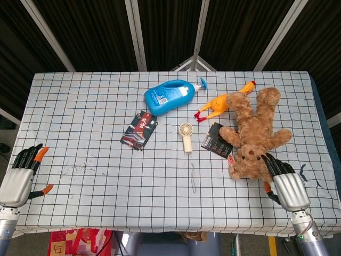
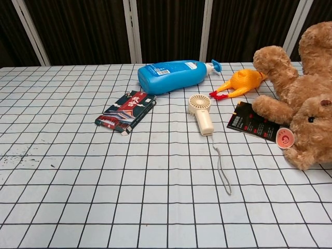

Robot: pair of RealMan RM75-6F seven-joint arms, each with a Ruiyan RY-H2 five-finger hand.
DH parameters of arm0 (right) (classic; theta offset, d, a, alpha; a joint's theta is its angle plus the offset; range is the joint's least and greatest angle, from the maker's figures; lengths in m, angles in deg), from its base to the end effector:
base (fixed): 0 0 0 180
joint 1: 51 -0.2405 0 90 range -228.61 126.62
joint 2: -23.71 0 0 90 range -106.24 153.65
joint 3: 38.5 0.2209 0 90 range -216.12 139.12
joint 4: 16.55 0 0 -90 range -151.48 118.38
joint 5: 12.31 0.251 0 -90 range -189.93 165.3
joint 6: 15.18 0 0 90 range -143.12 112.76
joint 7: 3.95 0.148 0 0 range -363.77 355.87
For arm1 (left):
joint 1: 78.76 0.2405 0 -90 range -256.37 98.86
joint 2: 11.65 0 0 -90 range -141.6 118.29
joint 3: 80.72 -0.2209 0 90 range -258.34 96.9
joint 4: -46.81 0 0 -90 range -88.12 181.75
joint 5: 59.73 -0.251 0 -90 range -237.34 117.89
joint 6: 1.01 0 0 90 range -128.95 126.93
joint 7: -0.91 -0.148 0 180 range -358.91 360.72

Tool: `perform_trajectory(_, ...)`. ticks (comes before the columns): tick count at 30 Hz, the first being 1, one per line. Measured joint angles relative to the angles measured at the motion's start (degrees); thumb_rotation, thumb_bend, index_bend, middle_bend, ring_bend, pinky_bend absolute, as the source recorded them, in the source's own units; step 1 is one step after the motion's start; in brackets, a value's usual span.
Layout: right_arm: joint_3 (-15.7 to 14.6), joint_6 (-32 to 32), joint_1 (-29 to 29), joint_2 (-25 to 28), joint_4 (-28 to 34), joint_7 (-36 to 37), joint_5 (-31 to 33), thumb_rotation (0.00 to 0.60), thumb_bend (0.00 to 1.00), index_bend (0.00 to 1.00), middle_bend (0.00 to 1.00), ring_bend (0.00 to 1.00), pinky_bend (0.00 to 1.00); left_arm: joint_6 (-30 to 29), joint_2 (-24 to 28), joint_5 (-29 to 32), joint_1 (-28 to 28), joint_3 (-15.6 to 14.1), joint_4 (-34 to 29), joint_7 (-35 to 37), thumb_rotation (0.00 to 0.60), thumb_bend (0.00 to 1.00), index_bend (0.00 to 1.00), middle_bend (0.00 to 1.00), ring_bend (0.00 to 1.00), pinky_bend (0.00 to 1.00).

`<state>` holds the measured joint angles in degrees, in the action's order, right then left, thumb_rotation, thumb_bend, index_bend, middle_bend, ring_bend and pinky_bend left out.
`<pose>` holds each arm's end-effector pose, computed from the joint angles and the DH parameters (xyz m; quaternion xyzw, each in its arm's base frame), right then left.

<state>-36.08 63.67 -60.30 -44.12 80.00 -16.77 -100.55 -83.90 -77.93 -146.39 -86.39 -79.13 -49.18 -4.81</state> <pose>-0.2527 -0.2002 0.0617 0.6666 -0.3542 0.3620 0.5470 -0.2677 0.1913 0.0793 -0.6228 -0.3868 -0.3879 0.5586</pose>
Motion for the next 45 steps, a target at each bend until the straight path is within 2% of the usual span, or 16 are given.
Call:
perform_trajectory(2,0.93,-1.39,-1.16,-0.37,0.7,-0.37,0.9,0.6,0.49,0.0,0.61,0.72,0.75,-0.1,0.07,-0.2,0.0,-0.02,0.02,0.29,0.6,0.1,0.0,0.0,0.0,0.0)
perform_trajectory(4,1.98,-3.22,-2.59,-0.99,1.51,-1.09,2.15,0.6,0.49,0.0,0.69,0.79,0.8,-0.17,0.16,-0.25,0.02,-0.02,0.04,0.62,0.6,0.1,0.0,0.0,0.0,0.0)
perform_trajectory(10,5.06,-9.99,-7.99,-4.94,3.53,-6.12,7.44,0.6,0.63,0.0,0.79,0.89,0.86,0.11,0.6,0.5,-0.05,0.31,0.08,2.0,0.6,0.1,0.0,0.0,0.0,0.0)
perform_trajectory(13,6.3,-13.12,-10.76,-7.94,3.98,-10.16,11.15,0.6,0.67,0.0,0.8,0.9,0.86,0.61,0.95,0.98,-0.13,0.38,-0.03,2.55,0.6,0.1,0.0,0.0,0.0,0.0)
perform_trajectory(18,8.09,-17.06,-15.05,-13.5,3.25,-16.58,17.67,0.6,0.69,0.0,0.8,0.91,0.86,0.67,1.32,0.81,-0.19,0.35,-0.14,2.94,0.6,0.1,0.0,0.0,0.0,0.0)
perform_trajectory(28,11.37,-20.15,-22.22,-24.64,-4.1,-23.71,30.4,0.6,0.69,0.0,0.8,0.91,0.86,1.84,2.06,1.75,-0.4,0.36,-0.79,4.6,0.6,0.1,0.0,0.0,0.0,0.0)
perform_trajectory(37,12.9,-21.81,-26.41,-30.18,-10.25,-24.92,35.66,0.6,0.69,0.0,0.8,0.91,0.86,2.47,2.47,2.4,-0.59,0.51,-0.98,5.53,0.6,0.1,0.0,0.0,0.0,0.0)
perform_trajectory(45,13.26,-22.56,-29.15,-32.85,-13.43,-24.6,36.87,0.6,0.69,0.0,0.8,0.91,0.86,3.07,2.79,3.02,-0.75,0.66,-1.24,6.28,0.6,0.1,0.0,0.0,0.0,0.0)
